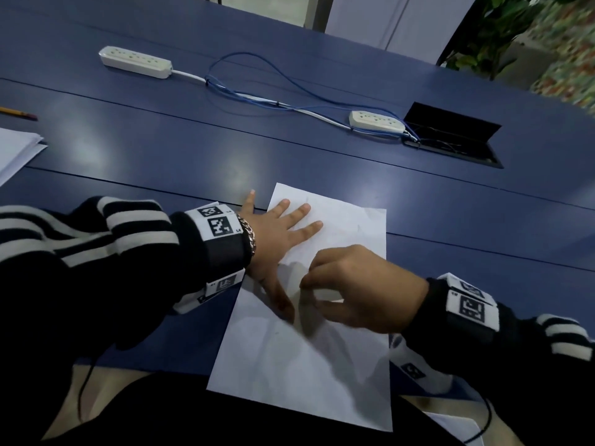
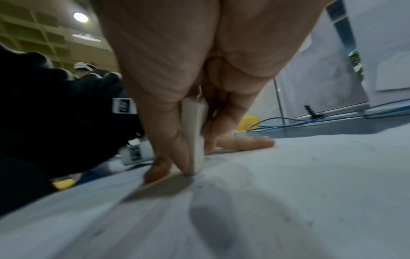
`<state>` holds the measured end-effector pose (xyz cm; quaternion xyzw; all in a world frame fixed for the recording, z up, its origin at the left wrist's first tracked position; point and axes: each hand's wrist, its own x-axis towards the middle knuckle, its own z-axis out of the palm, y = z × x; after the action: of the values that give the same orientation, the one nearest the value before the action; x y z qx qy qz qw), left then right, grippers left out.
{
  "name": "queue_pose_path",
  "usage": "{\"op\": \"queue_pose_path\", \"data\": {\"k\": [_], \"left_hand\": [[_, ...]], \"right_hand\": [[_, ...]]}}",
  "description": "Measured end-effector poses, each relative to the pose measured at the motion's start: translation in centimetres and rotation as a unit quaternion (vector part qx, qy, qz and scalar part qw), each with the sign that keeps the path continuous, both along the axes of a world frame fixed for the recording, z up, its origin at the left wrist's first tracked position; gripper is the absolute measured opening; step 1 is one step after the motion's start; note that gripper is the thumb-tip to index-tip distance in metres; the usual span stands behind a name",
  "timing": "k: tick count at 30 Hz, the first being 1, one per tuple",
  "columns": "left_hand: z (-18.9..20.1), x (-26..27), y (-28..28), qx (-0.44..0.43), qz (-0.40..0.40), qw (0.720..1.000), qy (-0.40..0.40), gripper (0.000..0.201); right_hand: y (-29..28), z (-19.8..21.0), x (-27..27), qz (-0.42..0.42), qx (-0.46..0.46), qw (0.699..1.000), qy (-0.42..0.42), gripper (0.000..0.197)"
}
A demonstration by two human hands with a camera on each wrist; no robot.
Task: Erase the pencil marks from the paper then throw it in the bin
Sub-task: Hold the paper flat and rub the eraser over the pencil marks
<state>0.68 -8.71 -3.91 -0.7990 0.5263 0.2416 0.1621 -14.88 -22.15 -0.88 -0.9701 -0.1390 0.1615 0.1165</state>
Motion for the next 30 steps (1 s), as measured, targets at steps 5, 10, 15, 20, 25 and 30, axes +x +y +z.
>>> {"op": "queue_pose_path", "data": {"k": [5,10,15,20,25,30], "left_hand": [[0.0,0.2,0.1,-0.014,0.002,1.000,0.014,0.166],[0.0,0.0,-0.1,-0.009,-0.001,1.000,-0.009,0.164],[0.1,0.1,0.1,-0.019,-0.006,1.000,-0.001,0.166],[0.1,-0.2,-0.1,-0.005,-0.004,1.000,-0.021,0.164],[-0.1,0.1,0.2,-0.018,-0.002,1.000,0.002,0.167],[0.2,0.0,0.2,-0.012,0.001,1.000,-0.004,0.165]], "right_hand": [[-2.6,0.2,3.1,-0.088,-0.043,0.992,-0.075,0.024],[-0.1,-0.4,-0.2,0.016,0.011,0.999,-0.030,0.011],[-2.0,0.2,2.8,-0.044,-0.031,0.996,-0.075,0.017],[0.6,-0.3,-0.2,0.020,0.023,0.999,-0.015,0.015],[-2.9,0.3,3.2,-0.095,-0.058,0.991,-0.073,0.036],[-0.4,-0.3,-0.2,-0.050,-0.026,0.998,-0.034,0.028]]}}
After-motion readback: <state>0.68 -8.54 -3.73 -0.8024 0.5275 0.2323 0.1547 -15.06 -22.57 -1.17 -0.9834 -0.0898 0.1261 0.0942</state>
